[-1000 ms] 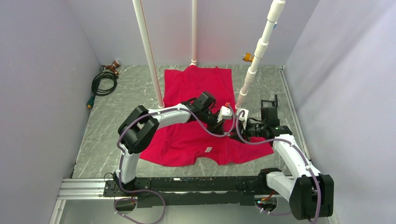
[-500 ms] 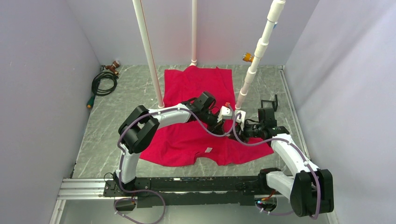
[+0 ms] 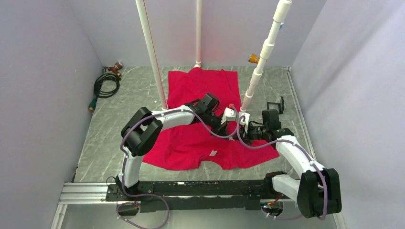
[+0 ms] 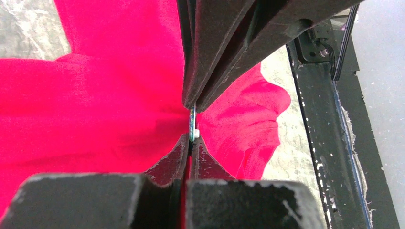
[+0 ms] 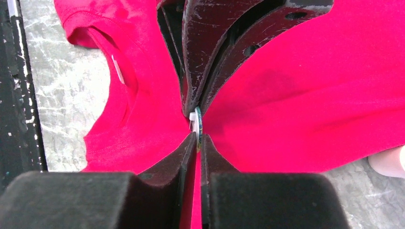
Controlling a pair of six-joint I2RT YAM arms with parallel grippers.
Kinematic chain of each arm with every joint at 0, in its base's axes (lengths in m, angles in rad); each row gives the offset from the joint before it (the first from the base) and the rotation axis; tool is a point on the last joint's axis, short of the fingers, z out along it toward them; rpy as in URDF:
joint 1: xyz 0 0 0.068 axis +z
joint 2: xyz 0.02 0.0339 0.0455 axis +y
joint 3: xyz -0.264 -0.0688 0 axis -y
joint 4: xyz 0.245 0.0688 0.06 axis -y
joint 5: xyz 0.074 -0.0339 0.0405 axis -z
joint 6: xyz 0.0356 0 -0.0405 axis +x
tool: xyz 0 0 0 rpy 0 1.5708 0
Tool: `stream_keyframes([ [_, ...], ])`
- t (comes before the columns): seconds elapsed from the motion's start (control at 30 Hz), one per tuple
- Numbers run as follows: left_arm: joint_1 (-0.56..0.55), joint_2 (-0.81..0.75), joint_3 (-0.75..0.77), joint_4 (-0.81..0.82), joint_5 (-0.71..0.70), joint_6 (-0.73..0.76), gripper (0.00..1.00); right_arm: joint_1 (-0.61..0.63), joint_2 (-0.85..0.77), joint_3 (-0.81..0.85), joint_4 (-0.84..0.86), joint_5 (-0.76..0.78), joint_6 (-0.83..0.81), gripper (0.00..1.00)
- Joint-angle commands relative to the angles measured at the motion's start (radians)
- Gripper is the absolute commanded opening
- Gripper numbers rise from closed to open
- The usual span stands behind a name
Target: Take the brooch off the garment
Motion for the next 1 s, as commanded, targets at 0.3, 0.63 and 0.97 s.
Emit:
stream_keyframes([
  [0.3,0.053,-0.038,-0.037,0.134,0.077,-0.141,0.21,0.029,0.011,0.025,0.013,-0.014,0.03,0.0],
  [0.63,0.082,-0.071,-0.207,0.39,0.075,-0.228,0.33,0.019,0.024,0.013,0.045,-0.003,0.064,0.0],
  [0.97,0.082,-0.103,-0.369,0.668,0.122,-0.263,0.3,-0.001,0.036,0.01,0.062,-0.012,0.085,0.0],
])
